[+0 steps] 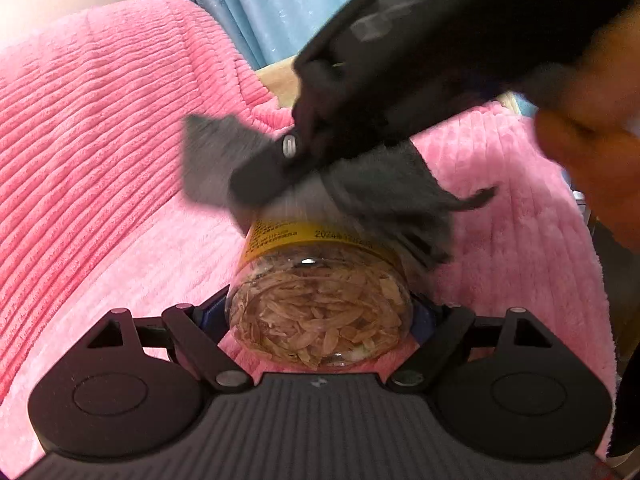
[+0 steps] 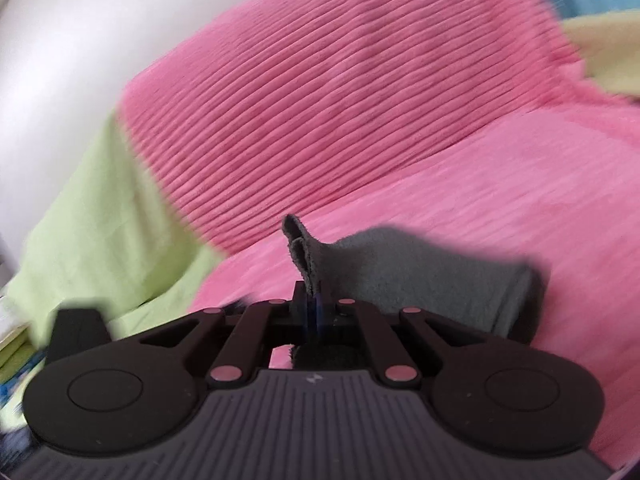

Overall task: Clean container
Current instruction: 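Wipe the cloth over the jar's side and base with the right gripper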

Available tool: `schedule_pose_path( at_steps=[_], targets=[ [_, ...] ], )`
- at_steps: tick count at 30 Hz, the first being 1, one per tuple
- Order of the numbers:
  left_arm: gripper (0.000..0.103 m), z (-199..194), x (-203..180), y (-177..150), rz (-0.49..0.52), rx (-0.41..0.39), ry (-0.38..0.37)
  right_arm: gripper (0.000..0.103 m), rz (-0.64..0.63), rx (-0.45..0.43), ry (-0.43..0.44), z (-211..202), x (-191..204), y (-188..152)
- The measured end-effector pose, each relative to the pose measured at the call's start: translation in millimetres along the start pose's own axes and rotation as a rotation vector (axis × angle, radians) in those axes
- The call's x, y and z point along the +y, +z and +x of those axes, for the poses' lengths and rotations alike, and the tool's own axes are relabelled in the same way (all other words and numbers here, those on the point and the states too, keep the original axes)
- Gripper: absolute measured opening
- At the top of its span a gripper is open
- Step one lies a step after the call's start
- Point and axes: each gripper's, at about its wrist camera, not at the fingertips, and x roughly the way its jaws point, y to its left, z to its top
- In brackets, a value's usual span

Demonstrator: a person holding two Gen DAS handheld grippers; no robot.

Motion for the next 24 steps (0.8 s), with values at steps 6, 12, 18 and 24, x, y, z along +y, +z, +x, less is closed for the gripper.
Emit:
schedule_pose_path(
  at_steps=[6,12,18,24],
  targets=[
    [0.085,-0.4,18.4,3.4,-0.171,0.009,-0.085,0.001,0.009,-0.02,-0.015,-1.7,-6.6,0.0],
    [0.087,7.0,53.3,-4.2,-0.503,0.021,-0.243,0.001,0.045,-0.02,0.001,-2.4,-14.2,1.4],
    [0.086,-4.2,30.1,-1.1,-0.285,0.011,-0.134,0.002,0.013,0.041,0.066,-5.2,-3.0,-0.5],
    [0.086,2.7,1.5,4.4,-0.029,0.002,-0.013,0.001,-0.053,0.114,0.154,-5.0,14.1,-10.6]
  ],
)
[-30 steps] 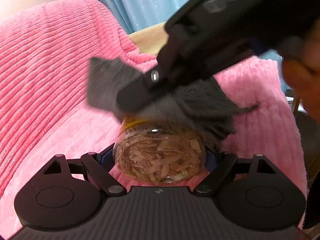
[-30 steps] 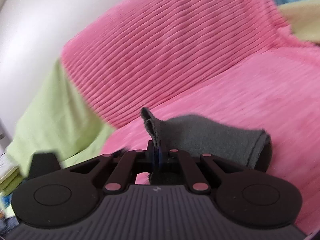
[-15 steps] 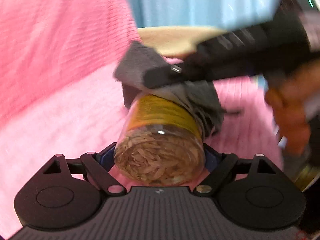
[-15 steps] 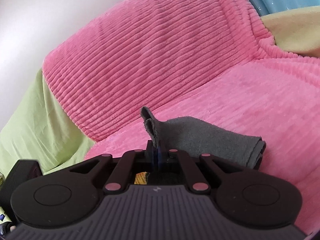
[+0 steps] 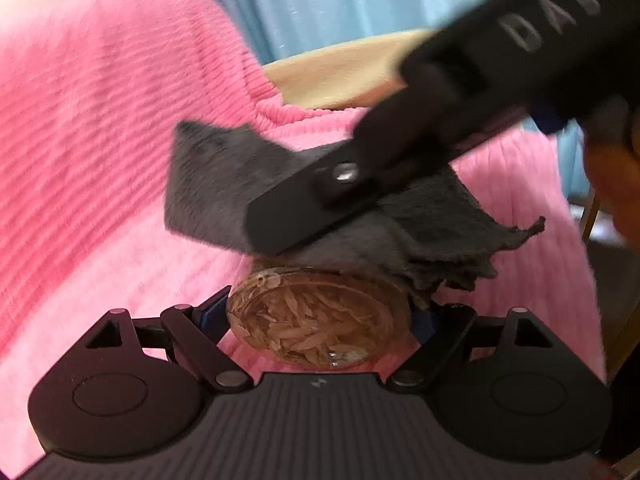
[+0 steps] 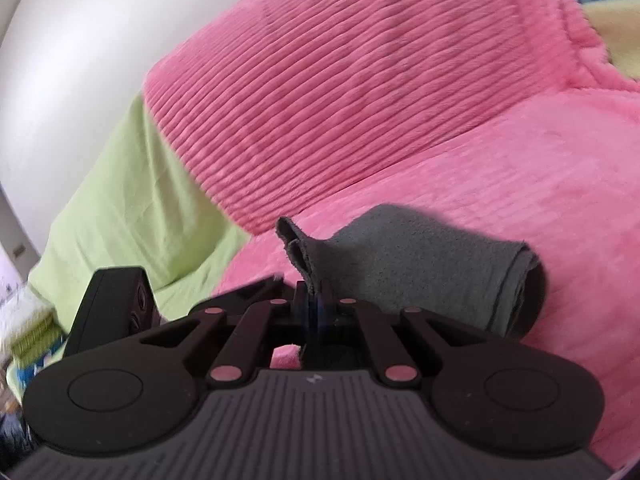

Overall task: Clean container
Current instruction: 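Wipe the cloth over the jar's side and base with the right gripper, then rotate the jar with the left gripper while the right gripper wipes it with the cloth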

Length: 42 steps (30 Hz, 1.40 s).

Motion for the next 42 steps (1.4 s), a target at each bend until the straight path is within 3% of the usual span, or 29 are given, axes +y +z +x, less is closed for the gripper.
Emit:
schedule_pose_path(
  at_steps=[5,8,15,18,24,30,34,36,38,42],
  targets=[
    [0.086,-10.3,-11.5,-6.6,0.079,-0.013,0.033,0.001,0.069,-0.11,-0.146,-4.9,-24.1,10.7],
    [0.086,-13.8,-7.6,-8.8,0.038,-0.008,0.019,0.001,0.08,-0.123,-0.143,-5.0,-26.7,8.7],
    [0.088,-15.0,37.5,-10.6,-0.383,-0.009,-0.182,0.001,0.072,-0.122,-0.145,-6.8,-22.1,8.0],
    [0.088,-11.4,44.1,-13.3,-0.442,0.001,-0.21,0.001,0.073,-0.122,-0.145,-6.0,-23.5,8.4],
    [0.087,-21.1,32.5,-12.0,-0.336,-0.007,-0.157,0.001,0.077,-0.117,-0.145,-7.6,-23.6,9.0],
    [0.087,-35.7,0.2,-14.7,-0.13,-0.013,-0.048,0.002,-0.013,-0.003,-0.008,-4.9,3.3,-2.2],
    [0.087,-32.2,-11.0,-12.4,-0.024,-0.018,0.002,0.001,-0.013,-0.026,-0.043,-4.6,-3.5,3.5],
    [0.087,-32.5,-15.9,-12.9,0.015,-0.022,0.015,0.001,0.024,-0.071,-0.102,-5.7,-13.7,7.9],
    [0.087,-33.7,-18.8,-13.2,0.033,-0.025,0.02,0.001,0.064,-0.107,-0.139,-6.9,-22.9,10.3],
    [0.087,-32.9,-19.4,-13.3,0.039,-0.025,0.02,0.002,0.06,-0.1,-0.128,-6.6,-16.4,5.4]
  ],
)
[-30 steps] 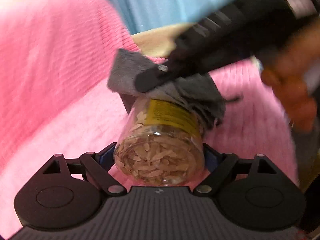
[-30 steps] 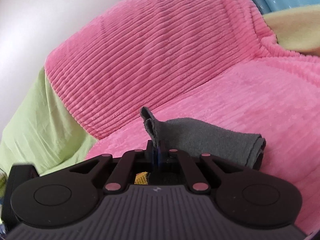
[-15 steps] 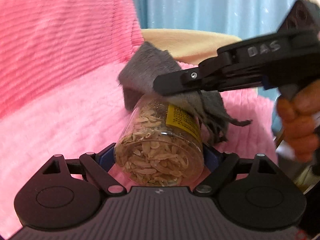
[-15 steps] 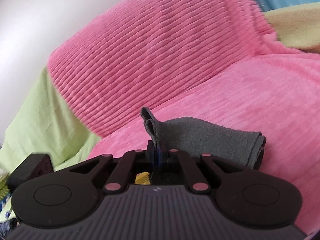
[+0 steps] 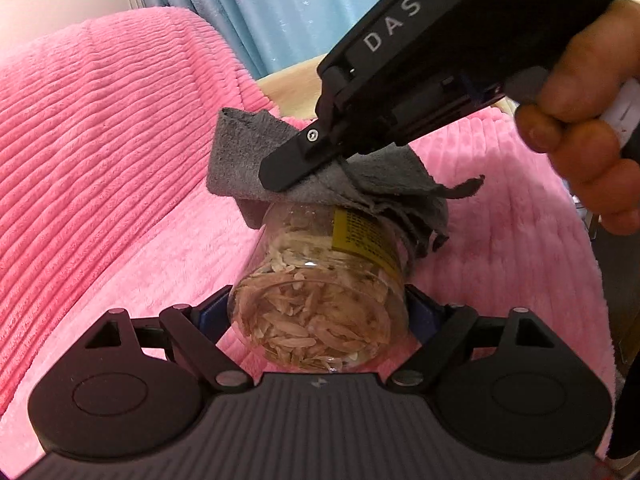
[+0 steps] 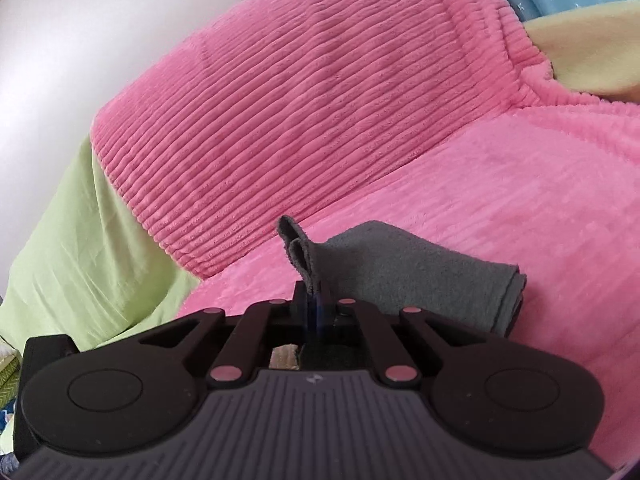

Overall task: Clean container
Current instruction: 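Rotate the jar with the left gripper while the right gripper wipes it with the cloth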

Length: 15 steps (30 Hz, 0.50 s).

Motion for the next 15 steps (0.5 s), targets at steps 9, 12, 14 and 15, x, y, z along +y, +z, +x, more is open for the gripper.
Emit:
schedule_pose_path(
  at_steps=[9,12,14,15],
  targets=[
    [0.085,5.7,-2.2,3.0,0.012,0.006,0.003,0.001,-0.026,0.022,0.027,5.9,6.9,-4.0],
    [0.085,4.6,0.2,4.1,-0.018,0.007,-0.01,0.001,0.029,-0.018,-0.012,5.3,-7.6,1.0],
    [0.085,4.0,6.7,4.6,-0.076,0.012,-0.039,0.001,0.026,-0.023,-0.01,5.1,-7.1,-1.1],
    [0.085,4.3,12.6,4.0,-0.125,0.013,-0.062,0.001,0.019,-0.023,-0.012,5.0,-5.6,-2.2]
  ],
)
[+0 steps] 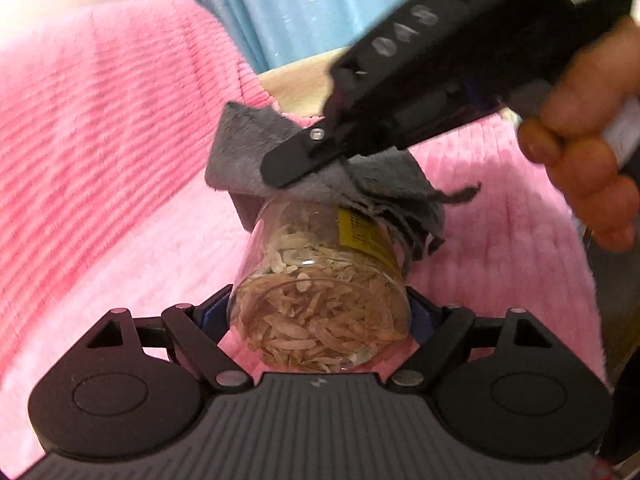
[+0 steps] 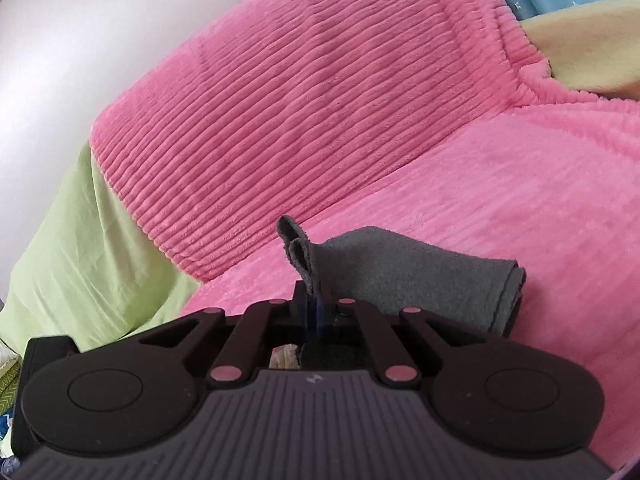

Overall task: Clean container
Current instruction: 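Rotate the jar with the left gripper while the right gripper wipes it with the cloth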

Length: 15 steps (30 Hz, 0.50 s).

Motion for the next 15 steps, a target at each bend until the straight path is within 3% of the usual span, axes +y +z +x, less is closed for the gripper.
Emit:
schedule_pose_path(
  at_steps=[5,7,11,13,15],
  targets=[
    [0.087,-0.5,41.7,-1.3,-0.36,-0.017,-0.153,0.001,0.006,0.001,0.004,-2.8,-1.8,2.5],
    [0.086,2.1,50.3,-4.6,-0.43,-0.009,-0.19,0.001,0.01,0.003,0.008,-1.0,-2.9,3.8],
    [0.086,1.3,45.1,-3.3,-0.391,-0.011,-0.175,0.001,0.013,0.002,0.004,-5.0,-2.6,2.2],
    [0.085,-2.4,35.9,-2.4,-0.3,-0.018,-0.132,0.002,0.006,0.013,0.015,-7.5,-0.4,2.0],
    [0.085,-5.8,16.9,0.4,-0.129,-0.024,-0.047,0.002,-0.006,0.052,0.07,-7.4,6.3,-1.1]
  ],
)
